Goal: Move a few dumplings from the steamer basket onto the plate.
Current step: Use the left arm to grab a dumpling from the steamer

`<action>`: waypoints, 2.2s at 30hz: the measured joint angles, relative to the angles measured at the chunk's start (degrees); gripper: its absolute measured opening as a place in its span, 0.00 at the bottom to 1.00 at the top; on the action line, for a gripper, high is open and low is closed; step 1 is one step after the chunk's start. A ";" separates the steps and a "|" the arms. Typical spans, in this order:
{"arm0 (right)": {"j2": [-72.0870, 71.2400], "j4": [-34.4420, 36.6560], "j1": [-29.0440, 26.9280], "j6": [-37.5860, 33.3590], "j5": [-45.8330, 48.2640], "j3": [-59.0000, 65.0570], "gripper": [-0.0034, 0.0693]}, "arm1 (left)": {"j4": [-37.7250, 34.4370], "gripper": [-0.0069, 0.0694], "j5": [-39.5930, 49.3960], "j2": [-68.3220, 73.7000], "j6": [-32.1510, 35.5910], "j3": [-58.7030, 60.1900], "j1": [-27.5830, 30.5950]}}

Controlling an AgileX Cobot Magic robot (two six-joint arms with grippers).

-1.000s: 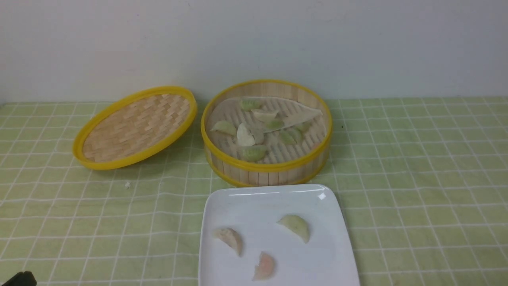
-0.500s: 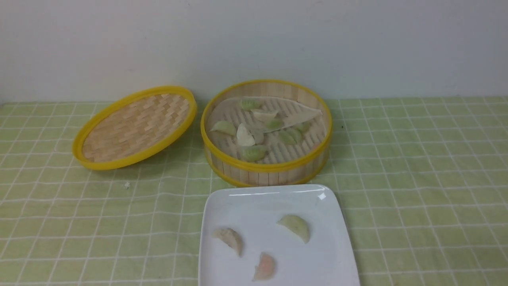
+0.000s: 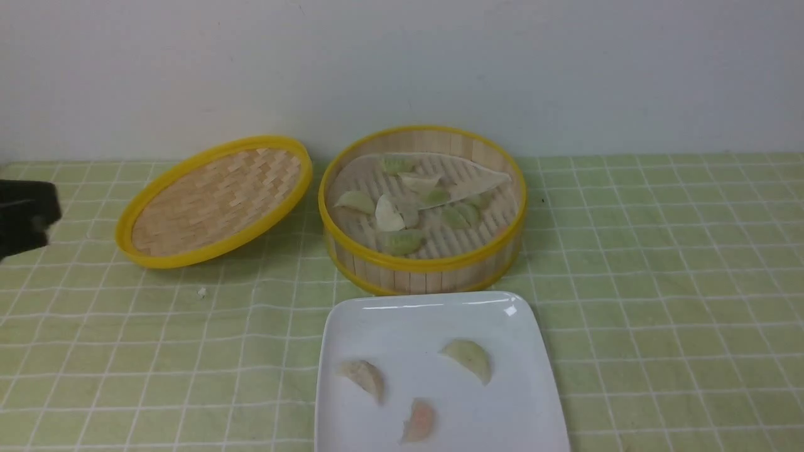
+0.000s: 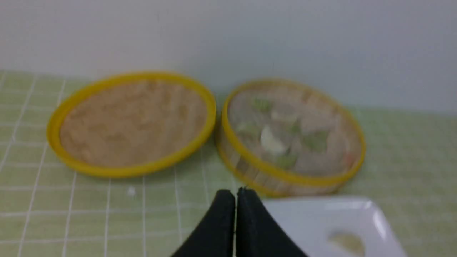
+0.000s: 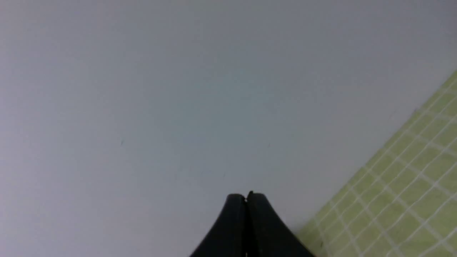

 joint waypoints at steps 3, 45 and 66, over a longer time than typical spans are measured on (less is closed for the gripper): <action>2.67 -3.77 2.53 -4.67 14.66 -10.45 0.03 | -2.27 0.08 2.19 10.28 7.57 -3.94 0.00; 49.12 -10.31 6.40 -28.03 59.08 -45.62 0.03 | 21.08 0.68 -16.79 79.92 18.82 -47.12 -17.90; 49.12 -10.00 6.40 -28.03 59.64 -45.62 0.03 | 24.13 0.33 -0.82 73.26 10.57 -53.81 -19.69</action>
